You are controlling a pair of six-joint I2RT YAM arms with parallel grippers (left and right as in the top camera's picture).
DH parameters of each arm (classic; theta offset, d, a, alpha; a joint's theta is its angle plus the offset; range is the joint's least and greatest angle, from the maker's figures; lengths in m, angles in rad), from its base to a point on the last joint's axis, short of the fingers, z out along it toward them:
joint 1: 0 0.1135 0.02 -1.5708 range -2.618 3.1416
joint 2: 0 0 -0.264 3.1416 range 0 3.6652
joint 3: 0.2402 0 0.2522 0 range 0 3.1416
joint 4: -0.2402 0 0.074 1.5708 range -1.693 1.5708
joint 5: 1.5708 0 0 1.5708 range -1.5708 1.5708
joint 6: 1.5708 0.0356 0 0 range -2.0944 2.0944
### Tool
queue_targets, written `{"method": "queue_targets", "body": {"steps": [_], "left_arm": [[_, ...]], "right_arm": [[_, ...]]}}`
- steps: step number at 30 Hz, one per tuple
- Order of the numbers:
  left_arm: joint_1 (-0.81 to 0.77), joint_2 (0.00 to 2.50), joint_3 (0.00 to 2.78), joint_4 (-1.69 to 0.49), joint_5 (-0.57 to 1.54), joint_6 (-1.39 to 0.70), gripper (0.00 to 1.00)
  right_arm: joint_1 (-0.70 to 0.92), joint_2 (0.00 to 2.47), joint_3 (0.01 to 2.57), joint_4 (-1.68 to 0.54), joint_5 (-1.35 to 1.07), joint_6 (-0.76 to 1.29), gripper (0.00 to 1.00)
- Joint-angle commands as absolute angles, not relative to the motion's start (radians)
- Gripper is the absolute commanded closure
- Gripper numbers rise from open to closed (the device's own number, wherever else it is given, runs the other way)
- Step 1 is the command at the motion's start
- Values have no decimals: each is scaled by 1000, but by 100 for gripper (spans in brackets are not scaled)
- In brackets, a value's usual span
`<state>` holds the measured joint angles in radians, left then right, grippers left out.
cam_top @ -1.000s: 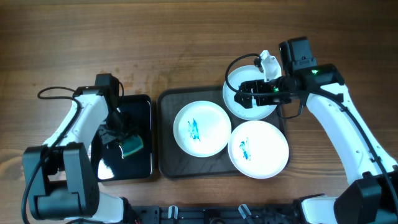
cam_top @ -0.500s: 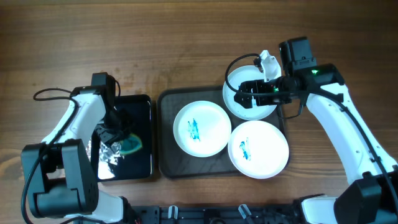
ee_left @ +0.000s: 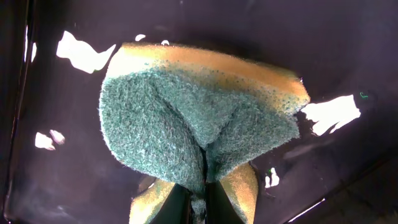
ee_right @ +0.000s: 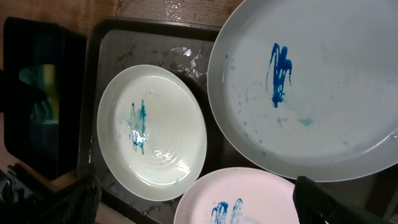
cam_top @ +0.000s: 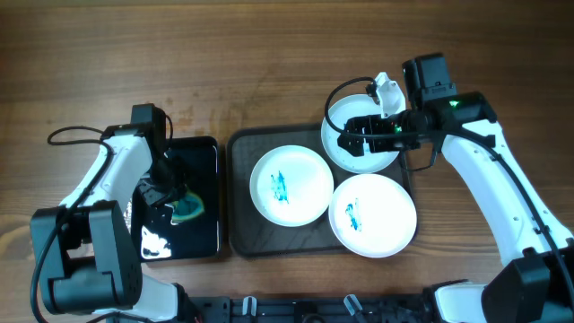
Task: Clean dirty plates on tray and stack at the side
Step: 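Grasp the green sponge with the left gripper and lift it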
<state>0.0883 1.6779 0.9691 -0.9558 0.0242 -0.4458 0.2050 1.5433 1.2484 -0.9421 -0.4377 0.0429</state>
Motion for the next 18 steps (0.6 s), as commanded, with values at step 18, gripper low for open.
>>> {"method": "queue_targets", "body": {"steps": [18], "left_arm": [[92,1699,969,-903,59,-427,96]], "right_arm": [[205,1545,1275,-944,-458,26,0]]}}
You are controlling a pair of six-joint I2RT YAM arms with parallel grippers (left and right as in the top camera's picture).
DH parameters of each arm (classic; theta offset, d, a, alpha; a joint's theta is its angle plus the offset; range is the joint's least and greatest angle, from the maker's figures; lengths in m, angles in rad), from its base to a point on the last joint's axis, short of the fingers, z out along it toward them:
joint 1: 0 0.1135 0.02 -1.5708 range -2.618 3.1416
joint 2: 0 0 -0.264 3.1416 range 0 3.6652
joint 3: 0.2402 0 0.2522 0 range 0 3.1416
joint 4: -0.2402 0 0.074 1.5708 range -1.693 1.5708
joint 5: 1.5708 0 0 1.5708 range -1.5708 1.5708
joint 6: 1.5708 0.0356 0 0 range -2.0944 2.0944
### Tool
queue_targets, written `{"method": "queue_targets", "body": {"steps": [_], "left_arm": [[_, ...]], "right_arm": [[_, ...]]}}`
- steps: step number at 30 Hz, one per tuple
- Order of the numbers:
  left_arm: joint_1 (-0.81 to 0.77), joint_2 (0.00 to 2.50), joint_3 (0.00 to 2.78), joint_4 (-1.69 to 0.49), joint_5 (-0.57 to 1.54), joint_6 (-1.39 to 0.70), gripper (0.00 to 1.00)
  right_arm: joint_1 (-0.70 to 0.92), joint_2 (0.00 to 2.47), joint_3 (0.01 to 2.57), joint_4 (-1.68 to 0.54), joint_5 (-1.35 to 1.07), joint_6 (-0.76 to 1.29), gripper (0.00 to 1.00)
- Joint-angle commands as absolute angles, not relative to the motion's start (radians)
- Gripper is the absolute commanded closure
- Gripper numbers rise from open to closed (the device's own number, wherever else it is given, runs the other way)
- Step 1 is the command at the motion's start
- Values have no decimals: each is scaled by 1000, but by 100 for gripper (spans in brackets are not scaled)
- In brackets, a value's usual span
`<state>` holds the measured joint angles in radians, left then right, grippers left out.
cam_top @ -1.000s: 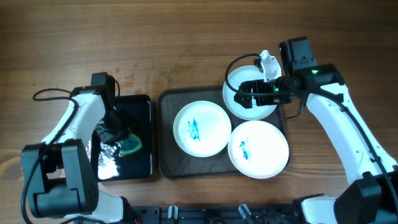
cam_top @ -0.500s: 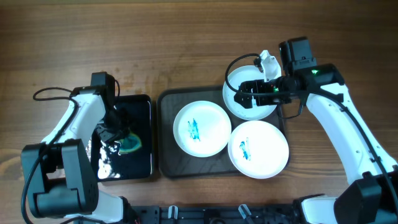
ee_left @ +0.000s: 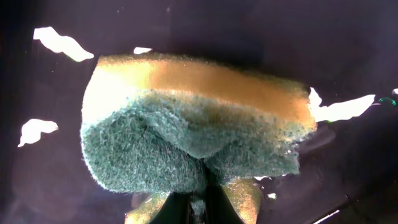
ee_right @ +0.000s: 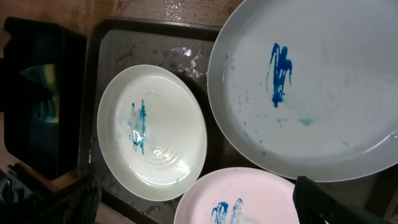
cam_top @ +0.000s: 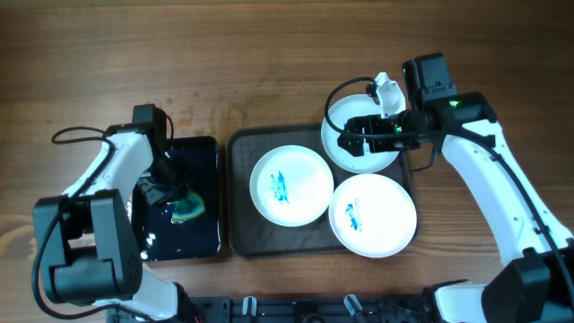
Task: Clean dirty plates on tray and stack at the side
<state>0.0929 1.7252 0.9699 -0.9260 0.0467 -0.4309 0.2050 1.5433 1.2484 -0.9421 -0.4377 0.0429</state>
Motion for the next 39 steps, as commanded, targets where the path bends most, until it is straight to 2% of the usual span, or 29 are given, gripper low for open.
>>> {"method": "queue_targets", "body": {"steps": [1,9,16,27,31,39], "left_arm": [[88,1666,969,-908,59,-427,96],[25,1374,969,-930,25,-428,96],[-141,1218,969,-942,-324,-485,96],[-430,1201,969,-1010,-744,-680,96],[-434,1201,969,-1085,-813,-773,96],[-434,1226,969,-1081,-836,-775,96]], "right_arm": [[205,1545,1275,-944,-458,26,0],[205,1545,1275,-940,-458,26,0],[205,1545,1275,-934,-443,26,0],[205,1545,1275,-927,-442,25,0],[205,1545,1275,-925,-442,26,0],[205,1545,1274,-916,-439,27,0]]}}
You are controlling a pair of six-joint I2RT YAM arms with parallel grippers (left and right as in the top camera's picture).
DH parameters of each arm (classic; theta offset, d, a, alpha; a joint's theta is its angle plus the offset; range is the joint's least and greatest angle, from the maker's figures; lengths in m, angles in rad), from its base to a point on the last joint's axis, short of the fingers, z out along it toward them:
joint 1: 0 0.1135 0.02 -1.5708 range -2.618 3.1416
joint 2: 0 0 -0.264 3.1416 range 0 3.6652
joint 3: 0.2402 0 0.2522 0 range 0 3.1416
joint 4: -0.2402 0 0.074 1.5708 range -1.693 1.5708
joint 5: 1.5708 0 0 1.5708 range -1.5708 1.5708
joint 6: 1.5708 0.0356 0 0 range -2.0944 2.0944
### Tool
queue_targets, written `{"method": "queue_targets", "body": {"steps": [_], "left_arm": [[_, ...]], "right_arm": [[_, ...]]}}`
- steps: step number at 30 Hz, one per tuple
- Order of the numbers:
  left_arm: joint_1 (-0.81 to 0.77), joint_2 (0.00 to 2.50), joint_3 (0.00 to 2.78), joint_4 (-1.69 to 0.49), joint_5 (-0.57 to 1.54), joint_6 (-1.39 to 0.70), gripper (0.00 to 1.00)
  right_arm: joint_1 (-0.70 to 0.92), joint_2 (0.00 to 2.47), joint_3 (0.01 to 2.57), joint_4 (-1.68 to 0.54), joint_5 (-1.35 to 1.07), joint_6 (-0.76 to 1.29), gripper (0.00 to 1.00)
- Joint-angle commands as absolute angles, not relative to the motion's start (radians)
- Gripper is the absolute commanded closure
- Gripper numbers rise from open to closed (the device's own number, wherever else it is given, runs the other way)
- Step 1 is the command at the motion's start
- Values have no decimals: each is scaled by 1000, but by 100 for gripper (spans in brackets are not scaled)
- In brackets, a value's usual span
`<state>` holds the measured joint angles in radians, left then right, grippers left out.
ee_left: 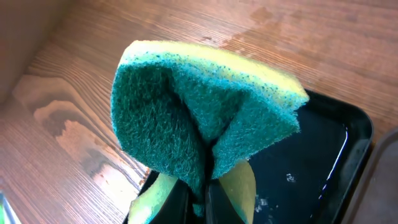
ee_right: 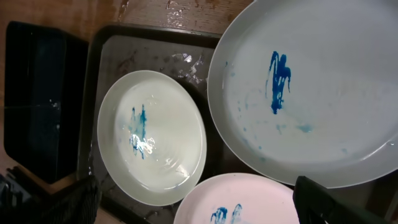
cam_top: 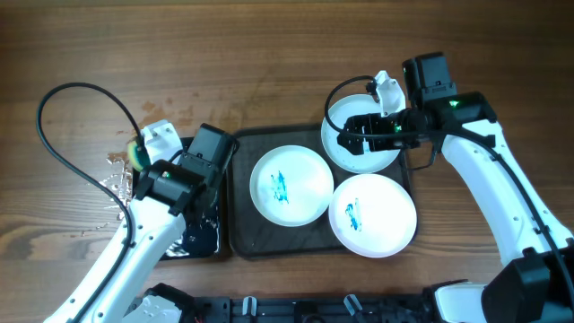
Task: Clean dirty plates on tray and stack at the side
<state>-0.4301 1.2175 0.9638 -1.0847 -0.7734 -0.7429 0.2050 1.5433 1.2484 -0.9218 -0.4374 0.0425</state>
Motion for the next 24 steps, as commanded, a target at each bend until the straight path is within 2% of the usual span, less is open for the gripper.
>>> {"method": "queue_targets", "body": {"steps": [1,15,19,20,24], "left_arm": [[-434,1232,969,-1079,-836,-775,96],[-434,1244,969,-1066,-835,-775,96],[-434,1244,969,-1066,-834,-775,96],[-434,1244,969,-1066,-834,-775,96],[-434,1244,969,-1061,-827,-775,96]], "right_arm": [[205,1545,1274,-911,-439,28,0],[205,1545,1268,-816,-431,115,1],[207,1574,1267,-876,-411,166,1],[207,1594,1264,-896,-411,169,5],[220,1671,1219,-909,-412,187,8]]}}
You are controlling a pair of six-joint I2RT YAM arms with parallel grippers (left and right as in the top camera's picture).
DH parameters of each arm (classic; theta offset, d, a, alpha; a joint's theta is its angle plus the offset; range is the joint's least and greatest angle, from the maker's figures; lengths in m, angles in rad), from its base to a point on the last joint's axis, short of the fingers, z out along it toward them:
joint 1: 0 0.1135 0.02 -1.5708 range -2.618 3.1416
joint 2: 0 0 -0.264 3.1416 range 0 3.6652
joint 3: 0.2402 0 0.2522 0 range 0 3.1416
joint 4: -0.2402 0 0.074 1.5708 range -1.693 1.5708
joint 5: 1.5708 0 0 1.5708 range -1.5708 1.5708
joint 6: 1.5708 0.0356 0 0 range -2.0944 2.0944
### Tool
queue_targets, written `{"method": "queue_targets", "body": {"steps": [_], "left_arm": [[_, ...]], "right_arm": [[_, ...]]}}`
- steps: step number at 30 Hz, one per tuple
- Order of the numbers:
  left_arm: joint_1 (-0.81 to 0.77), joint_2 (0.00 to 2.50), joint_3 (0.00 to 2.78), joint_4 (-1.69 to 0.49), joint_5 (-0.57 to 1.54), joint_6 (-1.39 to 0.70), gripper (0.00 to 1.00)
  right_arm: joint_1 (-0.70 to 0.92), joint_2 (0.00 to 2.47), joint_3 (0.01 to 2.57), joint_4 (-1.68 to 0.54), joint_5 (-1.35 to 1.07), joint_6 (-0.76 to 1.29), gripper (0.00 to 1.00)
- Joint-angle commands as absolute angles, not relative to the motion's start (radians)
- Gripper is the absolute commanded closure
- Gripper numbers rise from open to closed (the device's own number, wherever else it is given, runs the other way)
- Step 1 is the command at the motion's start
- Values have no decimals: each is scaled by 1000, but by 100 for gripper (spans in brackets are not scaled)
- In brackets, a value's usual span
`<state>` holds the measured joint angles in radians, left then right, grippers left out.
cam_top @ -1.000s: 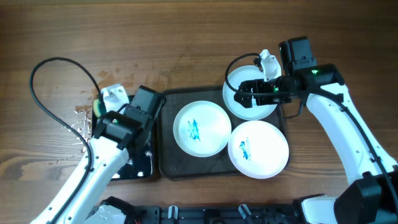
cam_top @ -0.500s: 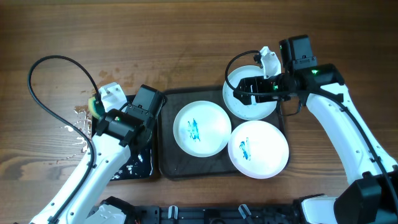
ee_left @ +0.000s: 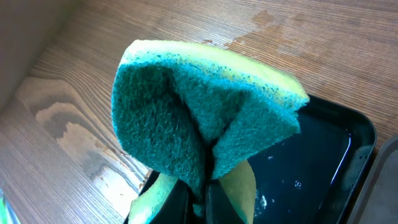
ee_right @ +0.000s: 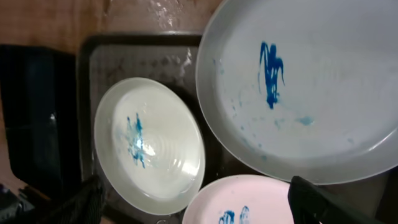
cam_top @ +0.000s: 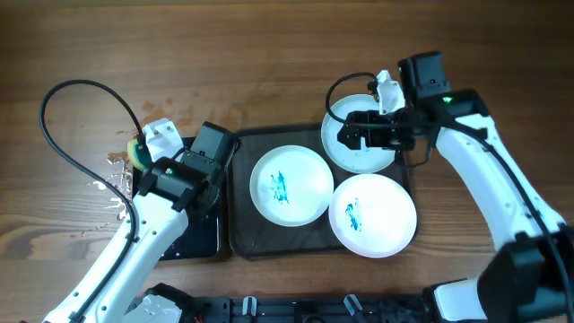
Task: Clean dirty plates on tray and stack at the side
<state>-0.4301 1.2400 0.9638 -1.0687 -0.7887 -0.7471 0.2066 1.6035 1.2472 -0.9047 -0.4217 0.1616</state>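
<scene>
My left gripper (ee_left: 200, 200) is shut on a folded sponge (ee_left: 205, 118), green scrub side out, yellow at the edge. It holds the sponge (cam_top: 138, 152) above the wood, just left of the black water basin (cam_top: 203, 235). Three white plates smeared with blue sit at the dark tray (cam_top: 239, 184): one in the middle (cam_top: 290, 185), one front right (cam_top: 372, 215), and one far right (cam_top: 359, 148) overlapping the tray's corner. My right gripper (cam_top: 377, 133) hangs over that far plate (ee_right: 311, 93), fingers (ee_right: 90, 196) wide apart, open and empty (ee_right: 198, 194).
Water drops (cam_top: 109, 175) lie on the wood left of the basin (ee_left: 317, 162). A black cable (cam_top: 81, 90) loops over the table at the far left. My left arm covers much of the basin.
My right gripper has shifted slightly over the far right plate, still open. My left gripper holds the sponge in nearly the same spot beside the basin.
At first my left gripper held the sponge down in the basin's water, and a little later it was still there. Then it held the sponge lifted clear, over the wood left of the basin, where it remains. The plates lay unmoved throughout, my right gripper open above them.
</scene>
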Motion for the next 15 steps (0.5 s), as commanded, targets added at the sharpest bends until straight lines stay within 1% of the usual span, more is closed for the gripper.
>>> {"method": "queue_targets", "body": {"steps": [1,3,5,7,12,14,15], "left_arm": [[-434,1244,969,-1061,-827,-775,96],[-434,1244,969,-1061,-827,-775,96],[-434,1244,969,-1061,-819,-775,96],[-434,1244,969,-1061,-813,-775,96],[-434,1244,969,-1061,-812,-775,96],[-434,1244,969,-1062,-812,-775,96],[-434,1244,969,-1063,-812,-775,96]], "right_arm": [[227,1694,1209,-904,-420,188,11],[247,1735,1196,-896,-419,189,11],[276,1773,1187,-882,-419,183,16],[315,1803,1185,-872,-419,179,19],[402,1813,1185,-831,-415,171,20],[411,1813,1185,-835,-388,221,24],[411,1813,1185,-840,-370,240,24]]}}
